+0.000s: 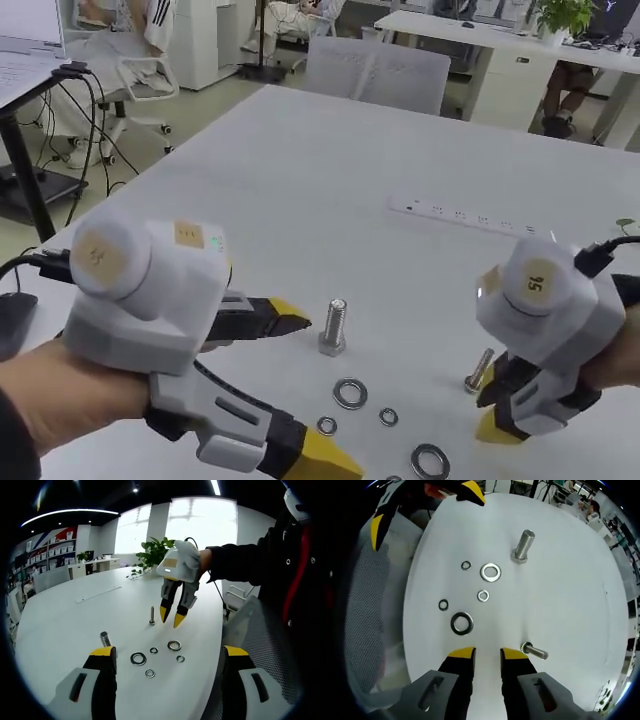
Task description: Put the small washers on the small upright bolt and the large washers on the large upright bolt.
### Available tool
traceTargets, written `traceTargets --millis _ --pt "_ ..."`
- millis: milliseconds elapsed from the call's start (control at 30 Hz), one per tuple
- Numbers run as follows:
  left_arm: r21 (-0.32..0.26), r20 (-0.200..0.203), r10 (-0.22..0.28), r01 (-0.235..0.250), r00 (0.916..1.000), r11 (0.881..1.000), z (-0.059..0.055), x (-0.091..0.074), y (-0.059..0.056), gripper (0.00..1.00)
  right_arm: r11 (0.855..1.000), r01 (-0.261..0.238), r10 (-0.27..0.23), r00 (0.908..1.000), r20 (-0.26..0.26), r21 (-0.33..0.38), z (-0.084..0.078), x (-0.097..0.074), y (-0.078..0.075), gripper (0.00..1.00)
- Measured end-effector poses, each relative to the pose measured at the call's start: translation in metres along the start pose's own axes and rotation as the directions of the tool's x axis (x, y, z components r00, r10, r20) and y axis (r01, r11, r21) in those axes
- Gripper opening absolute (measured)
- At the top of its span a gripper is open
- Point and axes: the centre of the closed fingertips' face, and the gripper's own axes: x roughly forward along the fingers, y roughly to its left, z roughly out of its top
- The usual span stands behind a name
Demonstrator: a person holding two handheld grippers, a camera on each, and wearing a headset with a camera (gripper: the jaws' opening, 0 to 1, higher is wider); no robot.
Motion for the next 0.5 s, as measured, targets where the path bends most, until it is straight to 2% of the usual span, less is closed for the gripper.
traceTargets --millis 300,500 --pt "0.006 0.003 0.008 -0.008 1.0 1.0 0.001 -0.003 -0.001 0.87 0.998 -0.004 0.005 0.9996 0.029 -0.056 0.033 0.002 0.004 0.21" --pt "0.01 0.001 0.011 -0.011 0.9999 1.0 0.001 -0.004 -0.004 0.87 0.996 -0.012 0.016 0.999 0.041 -0.084 0.052 0.01 0.007 0.21"
